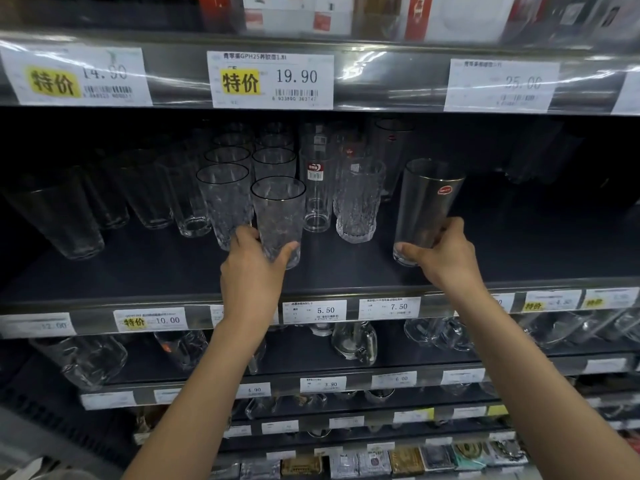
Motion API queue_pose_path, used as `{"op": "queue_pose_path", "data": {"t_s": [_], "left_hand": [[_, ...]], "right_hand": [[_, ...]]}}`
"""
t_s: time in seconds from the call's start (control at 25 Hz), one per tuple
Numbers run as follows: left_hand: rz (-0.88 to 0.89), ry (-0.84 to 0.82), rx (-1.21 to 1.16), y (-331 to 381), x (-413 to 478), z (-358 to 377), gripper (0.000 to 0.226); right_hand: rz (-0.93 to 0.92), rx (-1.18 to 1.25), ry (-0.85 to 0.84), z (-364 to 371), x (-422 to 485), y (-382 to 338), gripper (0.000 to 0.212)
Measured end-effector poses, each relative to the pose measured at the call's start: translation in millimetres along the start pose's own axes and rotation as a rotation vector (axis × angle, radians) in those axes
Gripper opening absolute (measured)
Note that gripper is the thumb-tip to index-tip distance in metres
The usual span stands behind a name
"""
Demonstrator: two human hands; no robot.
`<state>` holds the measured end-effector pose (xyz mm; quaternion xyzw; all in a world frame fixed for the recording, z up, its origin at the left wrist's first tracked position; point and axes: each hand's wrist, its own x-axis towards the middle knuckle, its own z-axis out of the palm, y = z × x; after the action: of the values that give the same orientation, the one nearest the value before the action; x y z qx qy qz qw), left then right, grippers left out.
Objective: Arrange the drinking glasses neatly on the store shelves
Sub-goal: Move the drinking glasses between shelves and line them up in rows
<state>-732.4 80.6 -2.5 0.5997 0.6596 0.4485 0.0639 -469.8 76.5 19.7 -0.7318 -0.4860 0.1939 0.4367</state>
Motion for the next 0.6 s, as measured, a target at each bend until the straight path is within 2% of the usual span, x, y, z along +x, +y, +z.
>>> {"op": "queue_pose_path", "data": {"t_s": [0.24,0.6], "left_hand": [[0.043,0.027,0.107,-7.5,19.3,7.1,0.052],[0.023,0.0,0.078,-16.2,27.2,17.4,0.049]], "right_hand": [[-0.003,-0.001,0.037,14.5,32.6,-4.2,0.064],[-0.002,0.059,0.06,42.9,79.9,1.9,0.062]]}}
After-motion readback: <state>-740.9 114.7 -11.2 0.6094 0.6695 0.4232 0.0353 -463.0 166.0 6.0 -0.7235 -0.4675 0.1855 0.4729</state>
